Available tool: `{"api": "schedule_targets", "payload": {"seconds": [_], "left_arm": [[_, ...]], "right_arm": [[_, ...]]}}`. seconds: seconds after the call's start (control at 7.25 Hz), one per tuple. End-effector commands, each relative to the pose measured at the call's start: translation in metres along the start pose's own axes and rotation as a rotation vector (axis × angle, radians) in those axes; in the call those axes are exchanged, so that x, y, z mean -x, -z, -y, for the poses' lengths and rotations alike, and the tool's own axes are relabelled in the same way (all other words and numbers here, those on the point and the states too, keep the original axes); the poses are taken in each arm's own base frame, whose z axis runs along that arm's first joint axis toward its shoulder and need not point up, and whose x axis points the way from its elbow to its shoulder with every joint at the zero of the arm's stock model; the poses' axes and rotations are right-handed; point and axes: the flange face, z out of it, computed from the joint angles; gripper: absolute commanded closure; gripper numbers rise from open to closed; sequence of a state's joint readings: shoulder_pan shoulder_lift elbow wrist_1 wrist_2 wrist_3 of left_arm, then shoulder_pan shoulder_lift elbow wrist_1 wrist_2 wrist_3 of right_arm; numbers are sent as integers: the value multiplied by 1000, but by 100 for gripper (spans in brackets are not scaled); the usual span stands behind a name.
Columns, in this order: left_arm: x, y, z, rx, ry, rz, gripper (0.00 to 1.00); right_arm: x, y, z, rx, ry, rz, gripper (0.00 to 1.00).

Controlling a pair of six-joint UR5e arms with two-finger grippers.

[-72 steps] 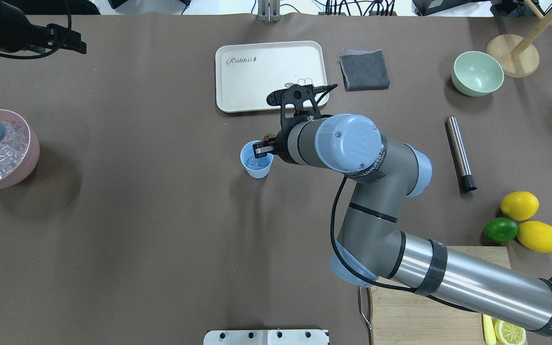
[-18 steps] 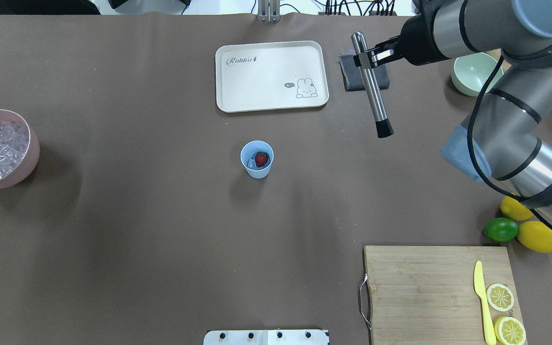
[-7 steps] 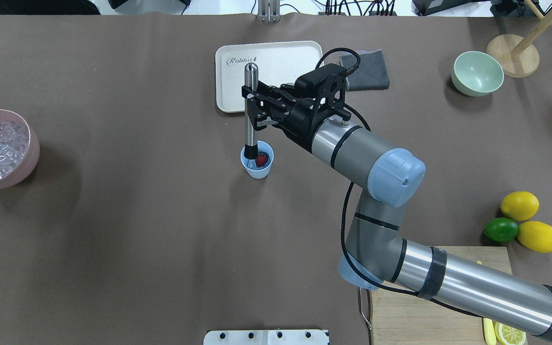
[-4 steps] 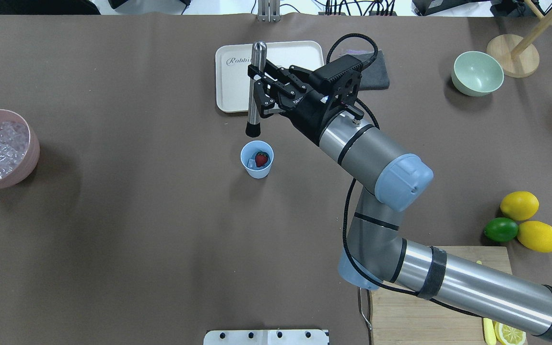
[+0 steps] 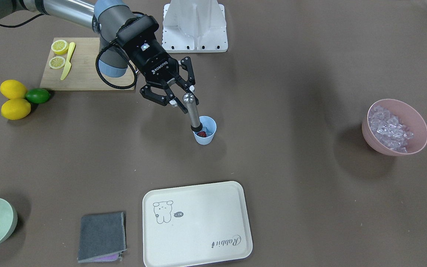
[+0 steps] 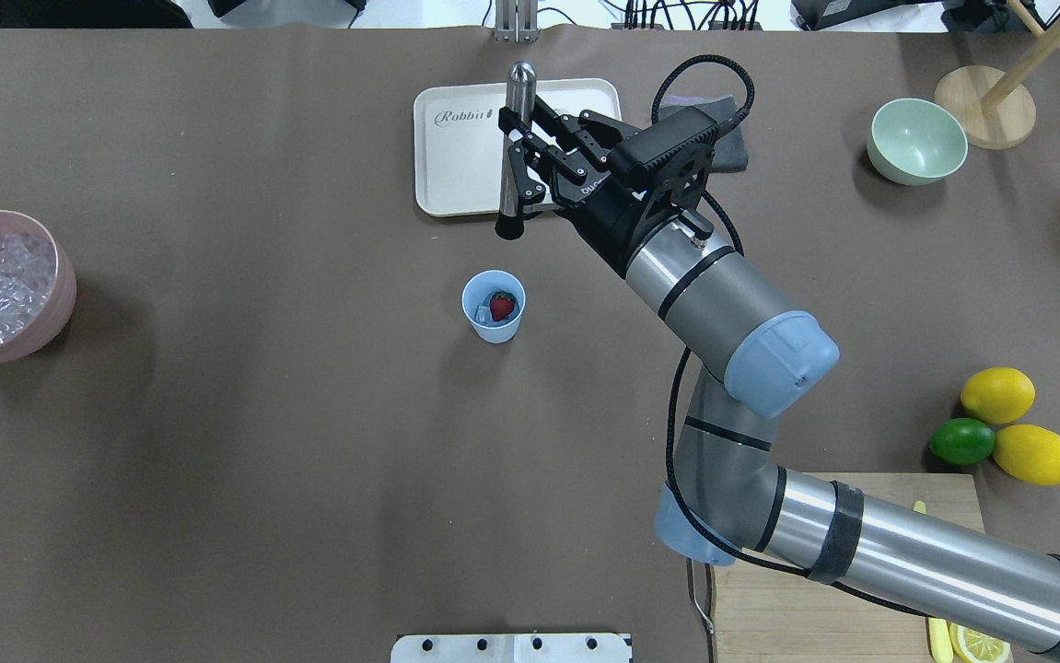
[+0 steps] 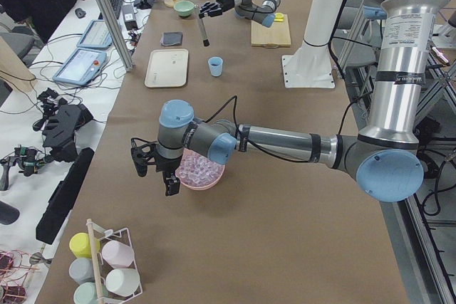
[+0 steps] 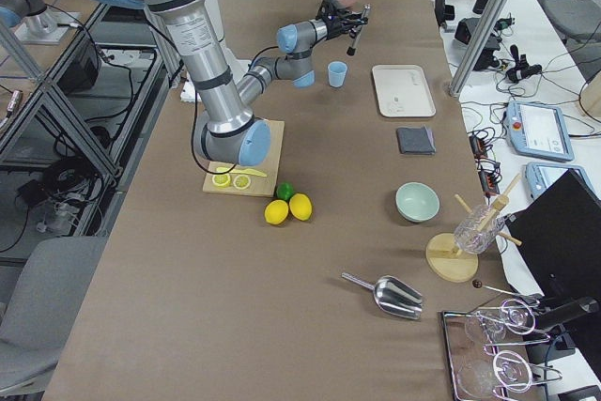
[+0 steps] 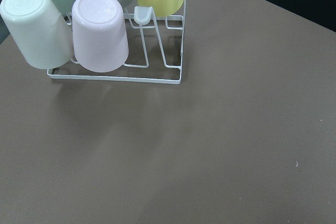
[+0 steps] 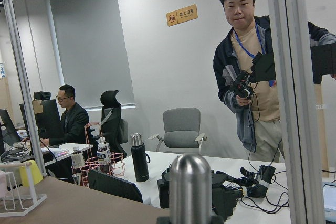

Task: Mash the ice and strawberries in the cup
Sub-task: 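Press the muddler up and down inside the blue cup with the right gripper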

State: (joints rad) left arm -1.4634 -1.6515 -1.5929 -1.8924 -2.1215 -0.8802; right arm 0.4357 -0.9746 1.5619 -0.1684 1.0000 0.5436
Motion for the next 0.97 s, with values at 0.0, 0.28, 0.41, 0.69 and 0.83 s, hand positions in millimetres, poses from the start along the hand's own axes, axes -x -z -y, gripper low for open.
{"api": "schedule_targets", "payload": {"seconds": [0.0,0.28,0.41,0.69,0.83], "left_arm": [[2,-4,1,5,3,6,2],[8,-11,2,6,3,7,2],[9,-11,3,3,2,5,2],[12,-13,2,6,7,9,2],[12,-13,2,6,7,9,2]], "right_arm": [[31,11,-24,10,10,-23,100],[40,15,-35,26,32,-24,100],[38,14,-39,26,42,-36,100],[43,10,-51,43,51,-39,100],[43,10,-58,52,56,-39,100]]}}
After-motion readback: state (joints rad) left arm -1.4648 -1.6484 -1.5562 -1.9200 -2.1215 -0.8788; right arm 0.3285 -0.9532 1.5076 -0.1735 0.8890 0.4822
